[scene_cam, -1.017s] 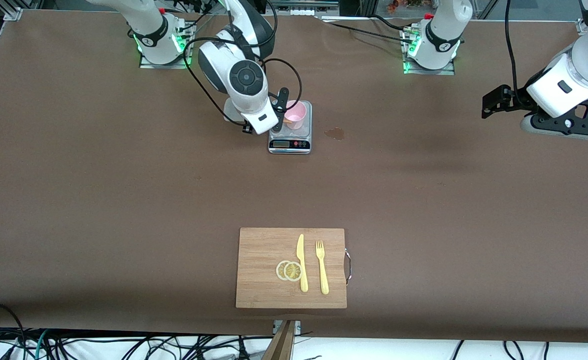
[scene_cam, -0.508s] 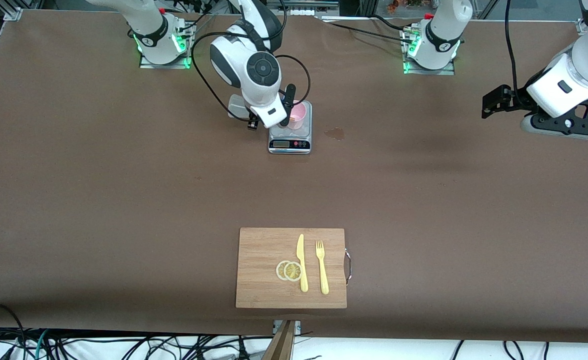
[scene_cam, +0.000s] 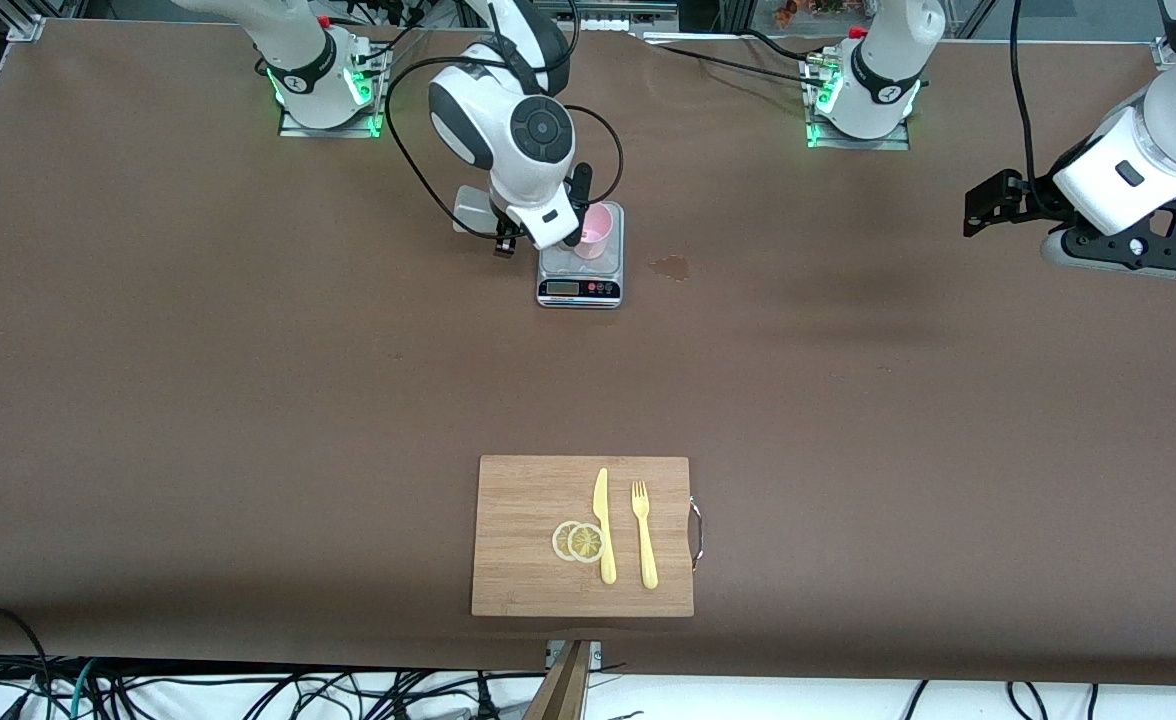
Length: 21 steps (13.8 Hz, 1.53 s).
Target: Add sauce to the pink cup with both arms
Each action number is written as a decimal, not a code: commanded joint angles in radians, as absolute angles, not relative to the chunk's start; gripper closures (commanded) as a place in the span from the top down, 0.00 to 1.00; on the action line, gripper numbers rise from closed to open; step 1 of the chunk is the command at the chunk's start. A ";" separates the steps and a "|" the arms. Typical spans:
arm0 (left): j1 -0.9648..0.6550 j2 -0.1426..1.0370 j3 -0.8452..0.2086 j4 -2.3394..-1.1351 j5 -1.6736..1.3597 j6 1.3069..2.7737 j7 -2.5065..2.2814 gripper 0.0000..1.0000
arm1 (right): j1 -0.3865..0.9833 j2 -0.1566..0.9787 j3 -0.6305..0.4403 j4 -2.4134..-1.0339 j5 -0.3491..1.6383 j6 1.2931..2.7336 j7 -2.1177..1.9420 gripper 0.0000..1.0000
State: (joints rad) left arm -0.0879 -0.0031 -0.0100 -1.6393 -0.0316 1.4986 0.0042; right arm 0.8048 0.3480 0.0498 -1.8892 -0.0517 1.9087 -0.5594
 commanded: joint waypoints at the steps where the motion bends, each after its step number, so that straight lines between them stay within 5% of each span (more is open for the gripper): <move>1: -0.091 0.014 -0.011 -1.603 -0.020 1.473 -0.009 1.00 | 0.810 0.344 0.060 -1.870 -0.087 1.873 -0.523 0.00; 12: -0.091 0.014 -0.009 -1.603 -0.020 1.473 -0.009 1.00 | 0.787 0.345 0.072 -1.853 -0.123 1.845 -0.520 0.00; 21: -0.091 0.014 -0.009 -1.603 -0.020 1.473 -0.009 1.00 | 0.451 0.295 0.107 -1.850 0.311 1.839 -0.877 0.00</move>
State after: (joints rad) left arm -0.0877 -0.0031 -0.0097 -1.6389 -0.0316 1.4981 0.0042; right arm 0.5400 0.3251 0.0763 -1.8478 0.2237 1.8650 -0.7670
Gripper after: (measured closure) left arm 0.000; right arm 0.736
